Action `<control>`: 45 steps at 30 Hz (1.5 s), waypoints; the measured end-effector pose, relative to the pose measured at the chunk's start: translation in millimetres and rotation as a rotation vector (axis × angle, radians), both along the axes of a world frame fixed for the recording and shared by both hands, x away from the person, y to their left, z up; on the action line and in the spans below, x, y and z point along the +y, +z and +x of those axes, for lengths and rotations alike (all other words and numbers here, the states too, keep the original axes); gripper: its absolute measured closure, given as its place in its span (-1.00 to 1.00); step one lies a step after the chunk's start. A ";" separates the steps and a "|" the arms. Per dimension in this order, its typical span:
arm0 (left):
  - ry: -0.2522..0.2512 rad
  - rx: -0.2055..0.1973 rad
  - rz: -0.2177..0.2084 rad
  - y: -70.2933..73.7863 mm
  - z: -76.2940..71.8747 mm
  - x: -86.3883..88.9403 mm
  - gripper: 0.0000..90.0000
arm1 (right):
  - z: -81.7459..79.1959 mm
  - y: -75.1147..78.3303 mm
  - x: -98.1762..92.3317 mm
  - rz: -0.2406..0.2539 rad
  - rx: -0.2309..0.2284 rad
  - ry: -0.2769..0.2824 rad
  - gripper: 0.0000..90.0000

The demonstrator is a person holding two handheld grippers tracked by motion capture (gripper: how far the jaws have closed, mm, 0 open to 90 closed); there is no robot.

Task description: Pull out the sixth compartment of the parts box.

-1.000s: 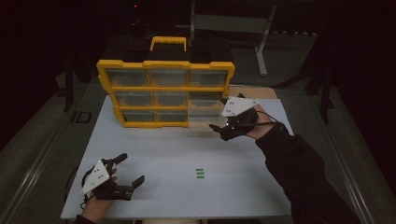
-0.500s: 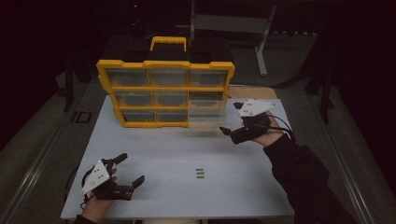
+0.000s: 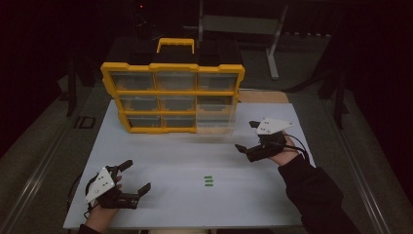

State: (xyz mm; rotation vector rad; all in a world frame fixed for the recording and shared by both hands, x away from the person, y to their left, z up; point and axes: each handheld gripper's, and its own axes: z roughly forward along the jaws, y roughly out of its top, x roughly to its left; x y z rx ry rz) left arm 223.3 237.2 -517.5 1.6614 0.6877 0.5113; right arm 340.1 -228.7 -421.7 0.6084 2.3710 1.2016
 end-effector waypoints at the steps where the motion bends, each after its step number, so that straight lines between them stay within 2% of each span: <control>1: 0.000 -0.001 0.001 0.0 0.0 -0.1 -1.00 | -0.4 -2.6 -0.4 -0.001 0.006 0.007 -0.82; 5: 0.001 -0.001 0.000 0.2 -0.2 0.2 -1.00 | -2.6 -13.5 -1.9 -0.004 0.034 0.016 -0.82; 7: 0.001 -0.004 0.001 0.3 -0.2 0.1 -1.00 | -3.5 -19.0 -2.8 0.014 0.055 0.021 -0.82; 15: 0.000 -0.004 0.000 0.3 -0.3 0.1 -1.00 | -7.7 -37.5 -5.9 0.055 0.075 0.011 -0.82; 19: 0.000 -0.004 0.002 0.3 -0.4 -0.1 -1.00 | -10.7 -52.4 -6.8 0.023 0.119 0.066 -0.71; 23: 0.000 -0.004 0.002 0.4 -0.4 -0.2 -1.00 | -14.4 -62.7 -9.0 0.026 0.150 0.089 -0.69; 28: 0.000 -0.004 0.003 0.4 -0.4 -0.2 -1.00 | -19.2 -68.2 -11.3 0.027 0.146 0.081 -0.69; 29: 0.000 -0.004 0.003 0.4 -0.5 -0.2 -1.00 | -24.2 -72.0 -14.9 0.051 0.139 0.061 -0.69; 32: -0.001 -0.003 0.003 0.3 -0.5 -0.3 -1.00 | -30.6 -75.6 -18.6 0.068 0.127 0.045 -0.70; 35: -0.003 -0.003 0.005 0.4 -0.6 -0.4 -1.00 | -36.7 -78.5 -22.1 0.085 0.134 0.043 -0.70; 45: -0.004 -0.003 0.006 0.5 -0.7 -0.5 -1.00 | -52.6 -79.2 -34.7 0.144 0.118 0.030 -0.71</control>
